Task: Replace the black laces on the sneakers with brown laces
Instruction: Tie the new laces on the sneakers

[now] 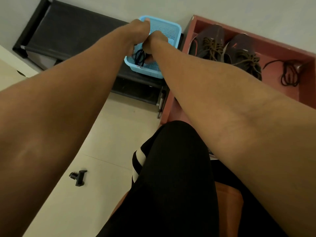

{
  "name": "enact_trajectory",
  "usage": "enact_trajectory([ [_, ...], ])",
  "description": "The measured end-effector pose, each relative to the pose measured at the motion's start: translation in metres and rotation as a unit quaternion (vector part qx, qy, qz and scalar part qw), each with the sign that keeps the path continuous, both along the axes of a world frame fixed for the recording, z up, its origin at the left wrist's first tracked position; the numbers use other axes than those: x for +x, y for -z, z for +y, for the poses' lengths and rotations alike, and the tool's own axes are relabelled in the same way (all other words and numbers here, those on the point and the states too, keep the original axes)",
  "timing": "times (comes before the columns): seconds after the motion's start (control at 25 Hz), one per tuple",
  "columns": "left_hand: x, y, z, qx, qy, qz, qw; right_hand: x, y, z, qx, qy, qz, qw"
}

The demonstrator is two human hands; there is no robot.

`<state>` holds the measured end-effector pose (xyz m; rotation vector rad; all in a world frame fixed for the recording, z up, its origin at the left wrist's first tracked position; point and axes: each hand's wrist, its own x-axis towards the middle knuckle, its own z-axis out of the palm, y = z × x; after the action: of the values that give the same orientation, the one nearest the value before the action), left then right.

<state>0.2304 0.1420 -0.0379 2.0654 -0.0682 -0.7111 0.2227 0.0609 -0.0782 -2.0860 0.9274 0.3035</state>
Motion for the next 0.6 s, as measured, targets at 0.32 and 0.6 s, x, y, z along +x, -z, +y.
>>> enact_trajectory([
  [0.32,0.003,0.000,0.007,-0.025,-0.043,-0.112,0.992,-0.028,-0.019,0.010,-0.158,-0.153,-0.012,0.975],
  [0.6,-0.076,-0.045,-0.016,-0.145,-0.010,-0.224,0.964,-0.126,-0.096,-0.019,-0.168,-0.179,-0.256,0.935],
])
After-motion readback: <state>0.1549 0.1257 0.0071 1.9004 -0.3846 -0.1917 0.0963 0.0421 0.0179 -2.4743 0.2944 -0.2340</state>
